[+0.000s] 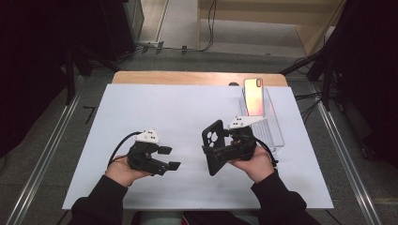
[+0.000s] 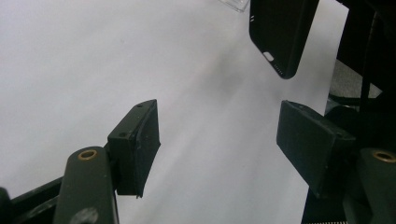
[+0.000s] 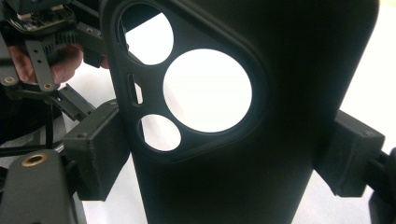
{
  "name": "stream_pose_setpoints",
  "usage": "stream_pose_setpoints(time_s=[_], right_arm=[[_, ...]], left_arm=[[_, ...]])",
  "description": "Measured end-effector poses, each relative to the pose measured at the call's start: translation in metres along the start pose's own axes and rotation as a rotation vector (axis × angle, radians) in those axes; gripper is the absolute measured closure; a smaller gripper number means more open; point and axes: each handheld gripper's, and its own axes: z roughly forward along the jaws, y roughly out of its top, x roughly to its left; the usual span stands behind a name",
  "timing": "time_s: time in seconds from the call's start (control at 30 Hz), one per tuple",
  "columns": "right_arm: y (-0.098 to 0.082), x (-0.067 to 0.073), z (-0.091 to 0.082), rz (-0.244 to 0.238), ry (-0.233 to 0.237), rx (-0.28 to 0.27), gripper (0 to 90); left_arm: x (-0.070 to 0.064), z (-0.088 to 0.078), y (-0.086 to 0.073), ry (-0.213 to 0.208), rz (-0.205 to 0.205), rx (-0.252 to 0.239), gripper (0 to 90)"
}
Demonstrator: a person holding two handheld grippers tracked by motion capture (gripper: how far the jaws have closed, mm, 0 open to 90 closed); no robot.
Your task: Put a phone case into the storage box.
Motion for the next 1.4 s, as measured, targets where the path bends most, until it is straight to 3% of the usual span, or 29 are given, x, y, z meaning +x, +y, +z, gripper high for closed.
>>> stream_pose_setpoints(time_s=[0.23,0.47,0.9,1.07,1.4], right_arm=[[0.002,-0.003,-0.006,0.032,0.007,0.009,13.1],[0.004,-0.007,-0.012,0.046,0.008,0.008,13.1],[0.007,-0.017,-0.028,0.07,-0.063,-0.027,13.1],[0.008,-0.02,-0.031,0.084,-0.079,-0.036,13.1],[0.012,-0.032,-0.039,0.112,-0.151,-0.059,13.1]], left_arm=[[0.0,0.0,-0.011,0.009,-0.014,0.022,30.5],[0.002,-0.004,-0.017,0.025,-0.03,0.012,30.5],[0.005,-0.011,-0.028,0.064,-0.065,-0.013,30.5],[0.007,-0.011,-0.031,0.058,-0.073,-0.025,30.5],[0.013,-0.01,-0.033,0.079,-0.093,-0.016,30.5]])
